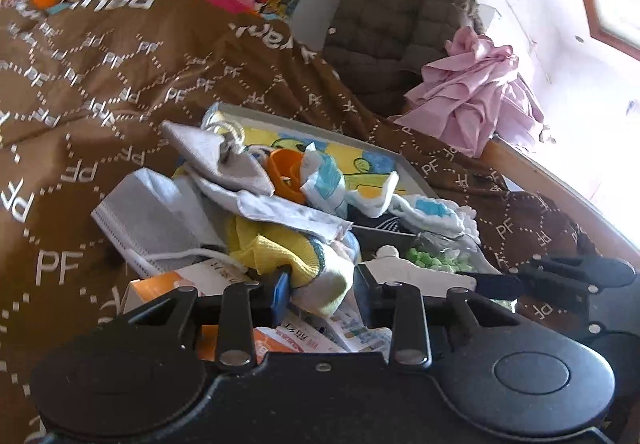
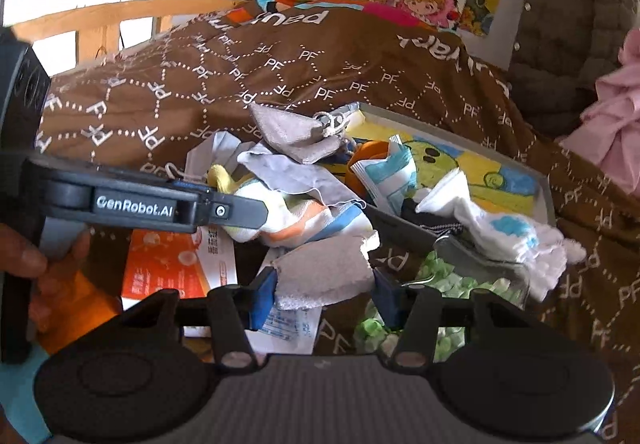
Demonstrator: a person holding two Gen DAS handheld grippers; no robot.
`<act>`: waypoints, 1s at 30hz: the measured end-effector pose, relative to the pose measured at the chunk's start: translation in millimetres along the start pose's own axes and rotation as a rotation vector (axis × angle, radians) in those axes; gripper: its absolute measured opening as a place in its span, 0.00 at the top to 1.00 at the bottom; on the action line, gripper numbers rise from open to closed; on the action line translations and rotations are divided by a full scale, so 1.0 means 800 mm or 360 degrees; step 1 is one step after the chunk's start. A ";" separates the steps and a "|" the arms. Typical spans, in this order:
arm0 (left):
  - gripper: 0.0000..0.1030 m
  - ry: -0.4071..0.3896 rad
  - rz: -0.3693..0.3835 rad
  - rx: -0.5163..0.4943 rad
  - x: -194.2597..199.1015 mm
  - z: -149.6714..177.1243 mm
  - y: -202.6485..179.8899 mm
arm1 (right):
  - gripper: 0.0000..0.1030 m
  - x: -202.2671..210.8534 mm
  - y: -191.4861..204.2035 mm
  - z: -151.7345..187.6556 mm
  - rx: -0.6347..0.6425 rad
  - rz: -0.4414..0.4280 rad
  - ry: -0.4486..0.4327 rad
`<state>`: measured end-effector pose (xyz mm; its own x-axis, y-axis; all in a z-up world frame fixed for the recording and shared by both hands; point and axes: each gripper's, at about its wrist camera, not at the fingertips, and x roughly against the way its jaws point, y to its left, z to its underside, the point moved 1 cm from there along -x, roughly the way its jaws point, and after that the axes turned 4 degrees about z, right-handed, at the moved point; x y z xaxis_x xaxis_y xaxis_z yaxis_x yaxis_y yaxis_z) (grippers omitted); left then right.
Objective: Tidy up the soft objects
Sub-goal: 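Close the left tool on the yellow-white sock while the right tool grasps the grey felt pad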
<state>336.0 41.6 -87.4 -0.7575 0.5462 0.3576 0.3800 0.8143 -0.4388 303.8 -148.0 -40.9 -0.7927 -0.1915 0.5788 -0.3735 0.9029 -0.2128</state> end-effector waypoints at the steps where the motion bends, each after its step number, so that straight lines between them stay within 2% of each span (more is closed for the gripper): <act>1: 0.64 0.0000 0.0000 0.0009 0.000 -0.001 0.001 | 0.45 0.000 -0.003 -0.001 -0.0037 -0.0018 -0.0005; 3: 0.61 0.0004 0.0011 0.0016 0.000 -0.001 0.002 | 0.46 0.000 -0.008 -0.002 -0.0110 -0.0051 -0.0014; 9: 0.61 0.0013 0.0043 0.0019 0.000 0.000 0.001 | 0.46 0.001 -0.017 -0.007 -0.0249 -0.0097 -0.0053; 15: 0.73 0.0016 0.0012 0.0038 0.000 0.000 0.005 | 0.47 -0.001 -0.019 -0.009 -0.0323 -0.0101 -0.0047; 20: 0.81 0.0019 0.0014 0.0036 -0.001 0.001 0.007 | 0.47 0.000 -0.014 -0.010 -0.0297 -0.0077 -0.0058; 30: 0.84 0.0041 0.0044 0.0034 0.001 0.001 -0.003 | 0.48 0.006 0.000 -0.012 -0.0170 -0.0023 -0.0077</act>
<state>334.0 40.2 -87.2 -0.7325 0.5738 0.3662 0.3891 0.7944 -0.4664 305.0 -145.1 -30.7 -0.8110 -0.2207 0.5418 -0.3334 0.9354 -0.1180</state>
